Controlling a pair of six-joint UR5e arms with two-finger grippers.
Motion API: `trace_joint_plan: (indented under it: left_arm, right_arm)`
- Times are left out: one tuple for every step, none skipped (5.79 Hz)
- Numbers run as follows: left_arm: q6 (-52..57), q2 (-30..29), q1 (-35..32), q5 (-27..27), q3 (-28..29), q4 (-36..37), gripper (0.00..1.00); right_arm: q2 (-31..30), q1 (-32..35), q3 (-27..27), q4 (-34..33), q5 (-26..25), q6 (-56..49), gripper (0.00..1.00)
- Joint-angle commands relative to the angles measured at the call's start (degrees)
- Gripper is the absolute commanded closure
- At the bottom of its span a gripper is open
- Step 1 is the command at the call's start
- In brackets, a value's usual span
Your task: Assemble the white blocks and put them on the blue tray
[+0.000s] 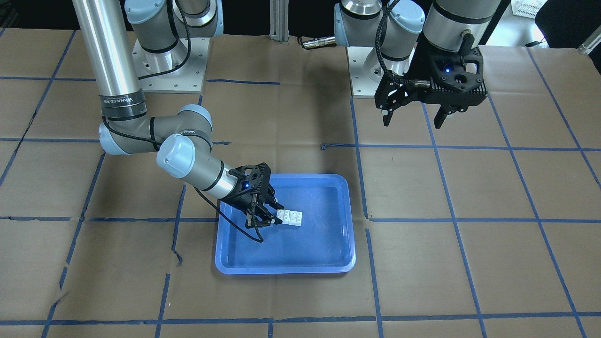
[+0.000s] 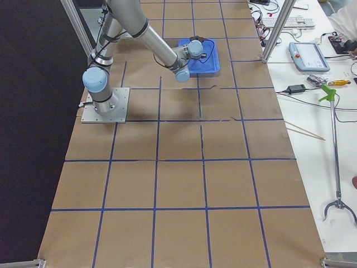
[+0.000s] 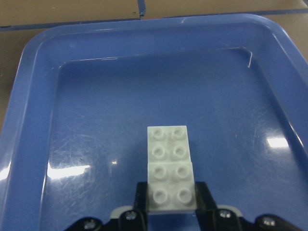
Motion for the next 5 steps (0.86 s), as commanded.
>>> trace_joint_plan:
  left_arm:
    - [0.0,0.0,0.0,0.0,0.0,0.0,0.01]
    - [0.0,0.0,0.0,0.0,0.0,0.0,0.01]
    - [0.0,0.0,0.0,0.1,-0.1,0.0,0.01]
    - [0.0,0.0,0.0,0.0,-0.1,0.0,0.01]
    - [0.0,0.0,0.0,0.0,-0.1,0.0,0.01]
  right_arm:
    - [0.1,0.1,0.0,0.0,0.0,0.0,0.75]
    - [0.1,0.1,0.0,0.1,0.1,0.0,0.75]
    - [0.1,0.1,0.0,-0.1,0.1,0.0,0.75]
    - [0.1,0.1,0.0,-0.2,0.1,0.0,0.75]
    - [0.1,0.0,0.0,-0.3,0.1,0.0,0.75]
